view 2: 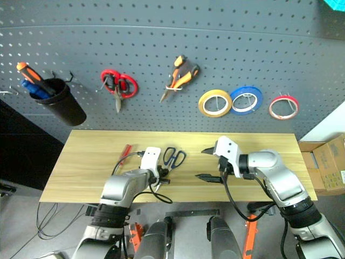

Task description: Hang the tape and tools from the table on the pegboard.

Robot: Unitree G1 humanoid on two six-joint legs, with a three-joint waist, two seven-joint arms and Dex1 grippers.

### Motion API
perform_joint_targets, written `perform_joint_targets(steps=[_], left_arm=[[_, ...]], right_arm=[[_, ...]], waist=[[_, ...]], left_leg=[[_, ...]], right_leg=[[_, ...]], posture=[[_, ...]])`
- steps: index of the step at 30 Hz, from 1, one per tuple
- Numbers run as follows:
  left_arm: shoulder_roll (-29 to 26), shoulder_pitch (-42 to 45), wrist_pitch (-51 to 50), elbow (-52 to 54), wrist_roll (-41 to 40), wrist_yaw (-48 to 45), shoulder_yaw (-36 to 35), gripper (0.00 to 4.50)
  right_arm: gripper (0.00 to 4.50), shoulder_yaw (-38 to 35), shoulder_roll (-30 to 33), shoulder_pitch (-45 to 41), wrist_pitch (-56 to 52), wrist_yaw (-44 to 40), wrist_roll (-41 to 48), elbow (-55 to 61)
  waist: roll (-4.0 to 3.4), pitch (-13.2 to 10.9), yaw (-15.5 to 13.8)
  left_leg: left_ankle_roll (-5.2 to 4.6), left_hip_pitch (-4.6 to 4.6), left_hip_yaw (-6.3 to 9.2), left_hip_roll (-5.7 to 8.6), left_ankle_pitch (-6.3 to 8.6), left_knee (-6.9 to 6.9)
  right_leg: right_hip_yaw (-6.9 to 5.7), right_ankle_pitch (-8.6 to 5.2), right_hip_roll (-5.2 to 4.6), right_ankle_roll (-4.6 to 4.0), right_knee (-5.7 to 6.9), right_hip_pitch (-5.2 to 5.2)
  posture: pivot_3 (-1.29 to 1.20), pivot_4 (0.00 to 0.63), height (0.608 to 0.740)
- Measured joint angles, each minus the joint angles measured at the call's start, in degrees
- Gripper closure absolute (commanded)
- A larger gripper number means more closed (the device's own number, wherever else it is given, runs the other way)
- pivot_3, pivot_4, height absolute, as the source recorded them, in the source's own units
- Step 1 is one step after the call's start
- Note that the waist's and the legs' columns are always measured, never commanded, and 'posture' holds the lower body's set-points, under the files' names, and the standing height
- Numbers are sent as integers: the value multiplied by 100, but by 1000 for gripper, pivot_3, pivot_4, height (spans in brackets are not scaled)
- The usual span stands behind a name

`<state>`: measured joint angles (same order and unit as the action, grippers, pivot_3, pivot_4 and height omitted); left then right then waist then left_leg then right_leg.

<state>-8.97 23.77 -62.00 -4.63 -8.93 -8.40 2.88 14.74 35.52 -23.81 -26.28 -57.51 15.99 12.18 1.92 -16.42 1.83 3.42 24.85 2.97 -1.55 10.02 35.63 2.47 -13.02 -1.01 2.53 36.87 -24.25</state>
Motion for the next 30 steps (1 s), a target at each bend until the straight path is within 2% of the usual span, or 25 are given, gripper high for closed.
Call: perform_joint_targets(steps=[6,9,15,21,30], left_arm=[[-87,16,144,-23,19,-59,33,4117],[-346,-150,652,62,159,-127,172,4117],[-710,-654,1564,991,259,-131,-122,4117],[-945,-990,2168,1696,267,-238,-359,4117],[-816,-1896,2892,2549,265,-130,-665,4117]], right_arm=[[0,-47,-2,-2,-28,14,6,2],[0,-262,-133,25,-173,200,150,87],[0,-956,-879,261,-677,1037,841,679],[0,-1251,-1381,290,-809,1531,1324,896],[0,-1365,-2103,179,-394,1940,1579,963]], waist=[[0,0,-2],[1,0,4],[3,5,-38],[10,20,-74],[27,210,-179]], left_leg=[[0,1,-1,0,0,-11],[1,3,-6,-2,-1,-33],[12,5,5,-3,4,-76],[22,7,-1,3,10,-73],[24,5,-2,-1,8,-72]], right_leg=[[0,0,0,0,-3,-5],[3,1,0,2,-3,-17],[-5,-11,1,34,7,-33],[-2,-11,-5,35,3,-32],[-6,-9,-1,31,4,-32]], posture=[[3,280,740],[11,269,740],[49,225,740],[86,170,740],[131,114,740]])
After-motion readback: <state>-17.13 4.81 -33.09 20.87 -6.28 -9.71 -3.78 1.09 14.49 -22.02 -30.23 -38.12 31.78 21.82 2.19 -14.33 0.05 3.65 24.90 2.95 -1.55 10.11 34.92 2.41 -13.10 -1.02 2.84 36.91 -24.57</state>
